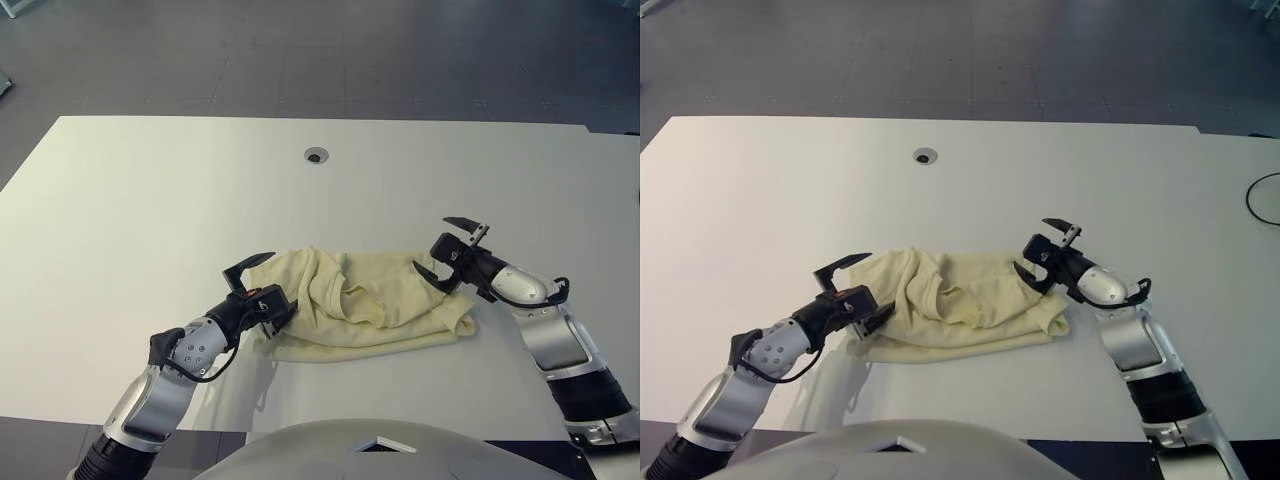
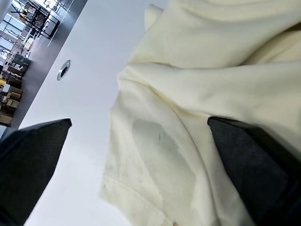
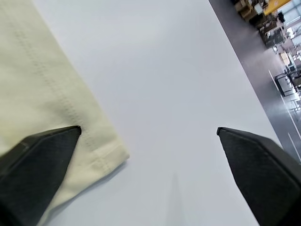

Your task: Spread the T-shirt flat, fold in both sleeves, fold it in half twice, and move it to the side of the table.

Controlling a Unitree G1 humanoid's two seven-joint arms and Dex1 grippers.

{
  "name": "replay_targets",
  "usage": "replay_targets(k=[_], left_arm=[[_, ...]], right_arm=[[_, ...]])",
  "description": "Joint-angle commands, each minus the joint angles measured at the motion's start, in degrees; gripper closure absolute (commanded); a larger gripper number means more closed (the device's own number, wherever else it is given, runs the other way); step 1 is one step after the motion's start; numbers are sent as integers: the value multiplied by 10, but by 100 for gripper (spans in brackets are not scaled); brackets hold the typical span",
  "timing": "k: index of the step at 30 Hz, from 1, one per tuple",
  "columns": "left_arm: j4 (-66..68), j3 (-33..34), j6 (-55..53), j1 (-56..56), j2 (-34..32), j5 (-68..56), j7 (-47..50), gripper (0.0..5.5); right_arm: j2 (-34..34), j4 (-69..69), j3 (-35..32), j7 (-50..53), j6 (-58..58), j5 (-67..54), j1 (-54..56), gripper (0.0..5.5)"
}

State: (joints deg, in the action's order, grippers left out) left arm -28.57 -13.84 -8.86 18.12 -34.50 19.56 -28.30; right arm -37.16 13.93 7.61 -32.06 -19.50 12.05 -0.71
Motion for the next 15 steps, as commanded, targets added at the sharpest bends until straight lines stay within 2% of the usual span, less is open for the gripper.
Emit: replay_targets(k=[1, 7, 11, 15], left_arm=[[-16, 70, -23, 62, -37, -12, -15, 10], [-66, 160, -42, 90, -41, -84, -49, 10], [-63, 189, -32, 61, -46, -131, -66, 10], [-44, 182, 9, 15, -49, -187, -105, 10]], right_arm=[[-1, 72, -48, -2, -38, -24, -24, 11], [-3, 196, -115, -8, -91, -64, -54, 11], [-5, 262, -119, -20, -102, -81, -69, 11], [-20, 353, -94, -65, -128, -125, -122, 11]])
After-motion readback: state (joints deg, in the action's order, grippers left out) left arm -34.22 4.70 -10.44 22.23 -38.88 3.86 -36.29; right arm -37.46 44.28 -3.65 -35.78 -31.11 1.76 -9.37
